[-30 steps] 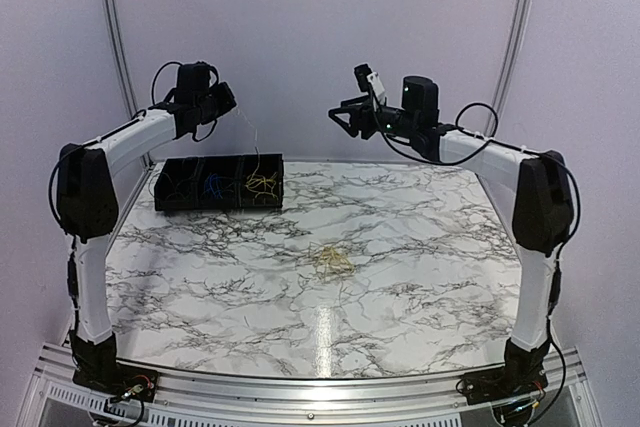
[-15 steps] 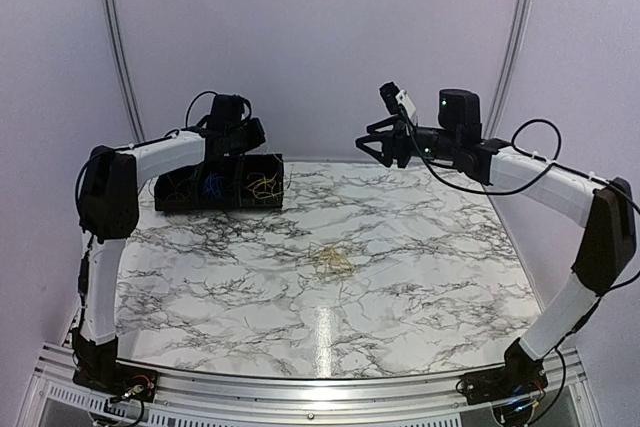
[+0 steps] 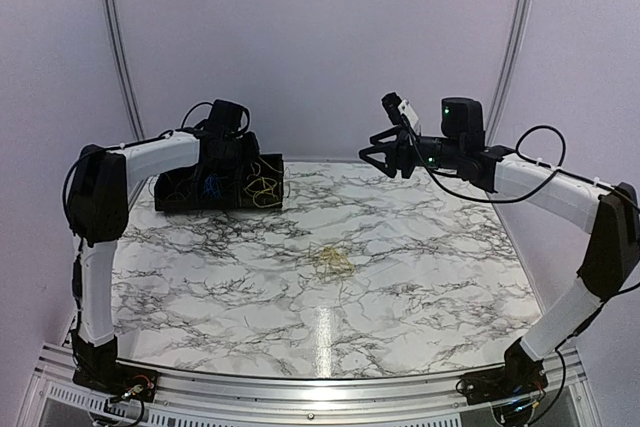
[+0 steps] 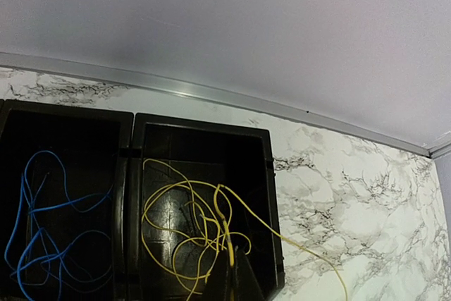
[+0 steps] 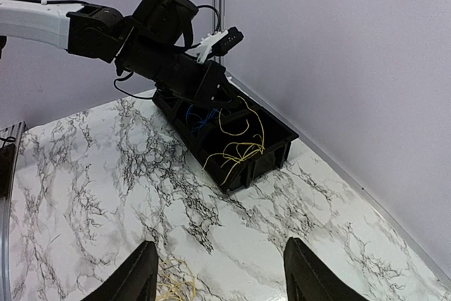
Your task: Untangle the cables
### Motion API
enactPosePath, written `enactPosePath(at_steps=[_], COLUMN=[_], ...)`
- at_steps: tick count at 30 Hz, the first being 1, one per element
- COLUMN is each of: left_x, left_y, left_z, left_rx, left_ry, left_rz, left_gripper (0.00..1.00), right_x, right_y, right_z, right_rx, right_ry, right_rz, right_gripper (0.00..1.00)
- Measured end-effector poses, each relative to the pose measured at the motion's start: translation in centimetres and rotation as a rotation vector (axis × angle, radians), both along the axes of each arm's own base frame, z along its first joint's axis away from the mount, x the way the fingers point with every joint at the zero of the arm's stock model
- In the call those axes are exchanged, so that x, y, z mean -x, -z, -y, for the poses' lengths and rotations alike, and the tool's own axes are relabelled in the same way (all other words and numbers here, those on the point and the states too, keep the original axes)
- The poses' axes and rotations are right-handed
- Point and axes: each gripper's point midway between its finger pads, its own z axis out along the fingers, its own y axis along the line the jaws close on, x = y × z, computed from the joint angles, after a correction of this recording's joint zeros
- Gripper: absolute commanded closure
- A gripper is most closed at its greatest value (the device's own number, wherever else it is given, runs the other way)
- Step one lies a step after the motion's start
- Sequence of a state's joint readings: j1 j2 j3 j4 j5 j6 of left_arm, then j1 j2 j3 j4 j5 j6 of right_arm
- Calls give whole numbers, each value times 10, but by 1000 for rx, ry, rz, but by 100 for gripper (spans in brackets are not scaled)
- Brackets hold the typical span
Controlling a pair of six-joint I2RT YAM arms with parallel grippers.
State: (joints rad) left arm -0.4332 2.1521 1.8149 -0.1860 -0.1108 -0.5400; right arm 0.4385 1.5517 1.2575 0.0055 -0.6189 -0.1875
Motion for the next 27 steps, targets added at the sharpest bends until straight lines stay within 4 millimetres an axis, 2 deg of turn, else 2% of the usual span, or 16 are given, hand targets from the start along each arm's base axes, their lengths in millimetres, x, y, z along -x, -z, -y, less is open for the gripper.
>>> enactPosePath(at_steps=[4,6,8,11,13,14,18,23,27], left_x=[-1,-4,-8,-9,-6,-5,-1,9,29], left_y=[22,34,45,59,63,63,53,-1,-44], left_z=[6,9,14,16,12,10,1,-7,-9], left_rx=[-10,-17,-17,-29,-54,-65,-115,-122,-112], left_ry=[20,29,42,53,49,42,30,33,63], left_rz=[-46,-67,-85,-118,-138,-143,-139,-63,-4], left_gripper=[99,94,84,60,45,42,38,37,38], right_x=[0,1,3,5,5,5,7,9,9], right_y=[1,5,13,20,20,19,10,2,3], right_z=[0,1,1,2,3,3,6,7,8], right_rx=[1,5,11,19,21,21,15,8,9], right_ry=[0,0,0,1,2,5,15,18,21], right_rz=[-1,-10,-27,-42,-43,-40,-20,-3,-4], right_gripper=[38,38,38,38,38,38,37,37,37])
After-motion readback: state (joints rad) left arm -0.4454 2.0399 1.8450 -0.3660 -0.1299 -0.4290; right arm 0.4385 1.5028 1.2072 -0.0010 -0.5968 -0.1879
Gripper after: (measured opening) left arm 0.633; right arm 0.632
